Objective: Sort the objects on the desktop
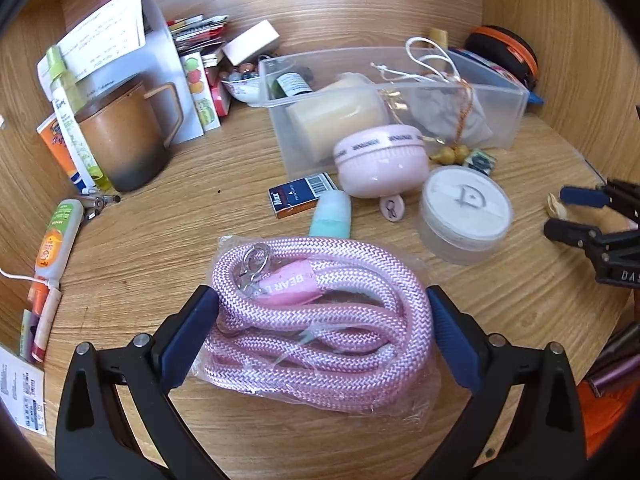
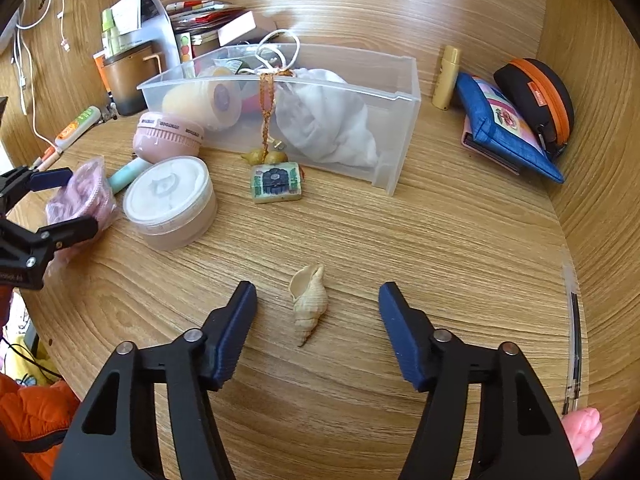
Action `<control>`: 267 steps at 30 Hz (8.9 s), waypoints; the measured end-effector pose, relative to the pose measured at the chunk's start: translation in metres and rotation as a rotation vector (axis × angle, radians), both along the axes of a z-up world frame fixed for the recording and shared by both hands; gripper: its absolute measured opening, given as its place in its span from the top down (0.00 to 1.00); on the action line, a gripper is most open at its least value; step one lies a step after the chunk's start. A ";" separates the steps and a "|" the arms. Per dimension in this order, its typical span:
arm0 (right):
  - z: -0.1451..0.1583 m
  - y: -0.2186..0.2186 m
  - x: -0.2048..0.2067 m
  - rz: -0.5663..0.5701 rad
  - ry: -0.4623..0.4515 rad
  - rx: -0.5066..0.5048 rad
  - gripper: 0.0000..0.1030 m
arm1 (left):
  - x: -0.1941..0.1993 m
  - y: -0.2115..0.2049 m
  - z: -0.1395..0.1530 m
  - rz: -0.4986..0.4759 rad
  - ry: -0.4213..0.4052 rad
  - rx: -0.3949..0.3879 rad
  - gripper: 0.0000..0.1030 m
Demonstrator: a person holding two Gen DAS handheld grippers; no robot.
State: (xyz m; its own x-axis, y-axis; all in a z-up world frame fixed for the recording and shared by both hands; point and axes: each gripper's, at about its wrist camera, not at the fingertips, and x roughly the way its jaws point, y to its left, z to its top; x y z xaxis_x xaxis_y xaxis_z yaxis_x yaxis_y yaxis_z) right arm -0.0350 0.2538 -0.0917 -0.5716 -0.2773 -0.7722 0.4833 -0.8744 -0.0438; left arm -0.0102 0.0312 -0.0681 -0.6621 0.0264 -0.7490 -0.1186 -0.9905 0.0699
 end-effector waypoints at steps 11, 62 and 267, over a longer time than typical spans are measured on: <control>0.001 0.000 -0.003 0.027 -0.017 -0.024 0.71 | -0.003 -0.016 0.001 0.041 0.042 0.096 0.04; 0.019 0.001 -0.014 0.129 0.045 -0.142 0.83 | -0.014 -0.074 -0.008 0.526 -0.143 0.206 0.03; 0.096 -0.035 -0.135 -0.003 0.180 -0.204 0.42 | -0.140 -0.005 0.099 0.041 0.091 0.227 0.10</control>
